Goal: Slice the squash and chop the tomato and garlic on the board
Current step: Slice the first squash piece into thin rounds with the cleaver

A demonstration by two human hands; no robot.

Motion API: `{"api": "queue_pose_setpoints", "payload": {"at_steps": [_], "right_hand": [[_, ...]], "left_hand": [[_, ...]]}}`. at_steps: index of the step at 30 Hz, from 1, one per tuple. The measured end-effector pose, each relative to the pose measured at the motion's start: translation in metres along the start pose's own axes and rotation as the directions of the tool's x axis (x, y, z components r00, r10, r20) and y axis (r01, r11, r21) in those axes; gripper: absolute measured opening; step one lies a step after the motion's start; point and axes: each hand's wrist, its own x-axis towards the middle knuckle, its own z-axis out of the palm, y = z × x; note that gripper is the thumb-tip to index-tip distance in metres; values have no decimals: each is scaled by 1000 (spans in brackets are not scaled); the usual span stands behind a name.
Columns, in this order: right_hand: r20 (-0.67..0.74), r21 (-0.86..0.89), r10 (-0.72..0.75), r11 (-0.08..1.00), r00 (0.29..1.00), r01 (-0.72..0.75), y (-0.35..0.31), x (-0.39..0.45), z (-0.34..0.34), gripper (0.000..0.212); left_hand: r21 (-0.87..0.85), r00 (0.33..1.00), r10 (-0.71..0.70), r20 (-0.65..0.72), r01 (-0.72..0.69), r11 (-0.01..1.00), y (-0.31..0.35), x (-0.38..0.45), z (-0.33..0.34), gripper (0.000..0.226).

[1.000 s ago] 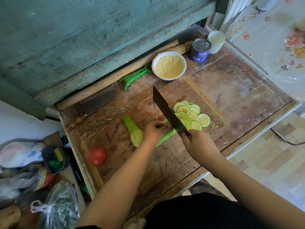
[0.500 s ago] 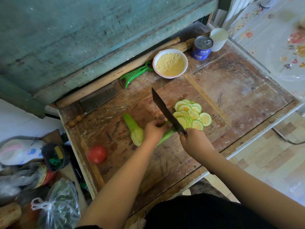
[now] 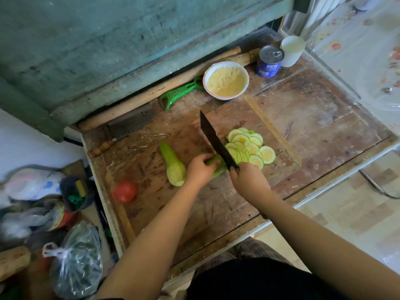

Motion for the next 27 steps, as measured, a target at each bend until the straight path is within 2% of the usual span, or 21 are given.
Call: {"api": "queue_pose_setpoints", "payload": {"at_steps": [6, 12, 16, 20, 27], "right_hand": [[-9, -3, -102, 995, 995, 102, 8, -20, -16, 31], [-12, -1, -120, 993, 993, 120, 13, -30, -18, 29], [-36, 0, -111, 994, 993, 111, 8, -32, -18, 30], [-41, -20, -95, 995, 995, 94, 2, -34, -15, 32], [-60, -71, -72, 995, 996, 67, -4, -40, -11, 34]], "left_hand": [[-148, 995, -38, -96, 24, 989, -4, -8, 12, 31], [-186, 989, -59, -137, 33, 982, -7, -2, 17, 32], [-211, 991, -45, -122, 18, 977, -7, 0, 15, 24], [-202, 995, -8, -102, -13, 979, -9, 2, 13, 26], [-233, 996, -31, -89, 9, 972, -10, 0, 12, 26]]}}
